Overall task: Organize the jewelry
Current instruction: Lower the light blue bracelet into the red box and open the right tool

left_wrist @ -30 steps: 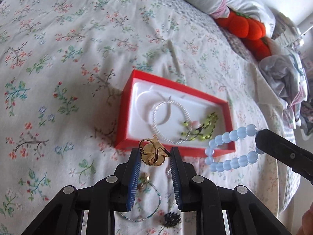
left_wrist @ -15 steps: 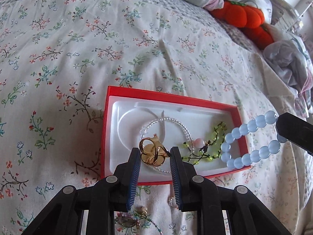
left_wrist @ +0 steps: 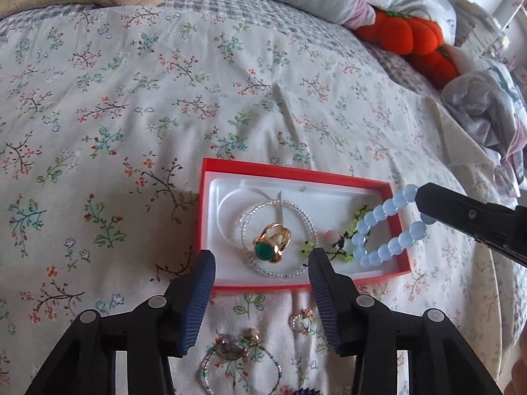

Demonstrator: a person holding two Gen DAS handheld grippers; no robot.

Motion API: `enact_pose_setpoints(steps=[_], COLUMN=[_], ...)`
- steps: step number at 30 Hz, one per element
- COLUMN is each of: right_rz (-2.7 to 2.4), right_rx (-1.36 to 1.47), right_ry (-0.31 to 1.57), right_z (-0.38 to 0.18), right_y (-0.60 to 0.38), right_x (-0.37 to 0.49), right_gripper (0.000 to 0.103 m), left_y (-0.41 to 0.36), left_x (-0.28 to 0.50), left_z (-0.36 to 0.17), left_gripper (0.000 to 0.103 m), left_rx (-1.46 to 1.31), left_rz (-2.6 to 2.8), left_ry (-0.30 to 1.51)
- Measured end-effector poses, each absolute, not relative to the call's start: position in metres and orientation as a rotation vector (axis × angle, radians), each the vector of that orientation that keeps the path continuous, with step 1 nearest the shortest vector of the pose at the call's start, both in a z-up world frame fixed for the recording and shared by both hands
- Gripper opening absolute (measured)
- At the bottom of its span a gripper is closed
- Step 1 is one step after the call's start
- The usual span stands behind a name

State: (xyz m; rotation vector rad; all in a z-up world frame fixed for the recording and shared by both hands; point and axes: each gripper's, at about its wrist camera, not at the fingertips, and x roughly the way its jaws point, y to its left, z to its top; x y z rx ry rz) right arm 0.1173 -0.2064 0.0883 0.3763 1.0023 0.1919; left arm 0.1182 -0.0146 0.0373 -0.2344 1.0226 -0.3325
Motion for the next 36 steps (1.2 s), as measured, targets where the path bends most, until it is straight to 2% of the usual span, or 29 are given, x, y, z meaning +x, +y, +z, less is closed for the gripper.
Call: enact_pose_setpoints(steps=[9, 17, 26, 31, 34, 35, 36], right_rz=[0.224, 0.101, 0.076, 0.131, 0.158, 0.166, 0.175], right_rx=[0.31, 0.21, 0.189, 0.169, 0.12, 0.099, 0.077], right_ry=[0.995, 1.047, 1.051, 1.065, 1.074, 1.078, 1.088], right_z=[0.087, 0.055, 0.045, 0.054, 0.057, 0.057, 0.055], right_y=[-0.17, -0.192, -0.211, -0.208, -0.202, -0.2, -0.197], right_x=[0.122, 0.137, 0.148, 0.135, 0.119, 0.114, 0.108], right_gripper=[0.012, 0.012, 0.014, 0.03, 0.045, 0.054, 0.057], left_y=[0.006, 0.014, 0.007, 0.007, 0.007, 0.007, 0.007], left_x=[0.108, 0.109, 0.111, 0.11, 0.107, 0.106, 0.104], left_z=[0.022, 0.014, 0.01, 0.009, 0.006, 0.004, 0.002], left_gripper=[0.054, 0.054, 0.054, 0.054, 0.054, 0.054, 0.054], left_rx=[-0.206, -0.209, -0.195, -0.192, -0.199, -0.197, -0.196], left_rz=[-0.242, -0.214, -0.228, -0.237, -0.241, -0.24, -0.239], left_ry=[1.066, 1.106, 1.127, 1.149, 1.179, 1.192, 1.207])
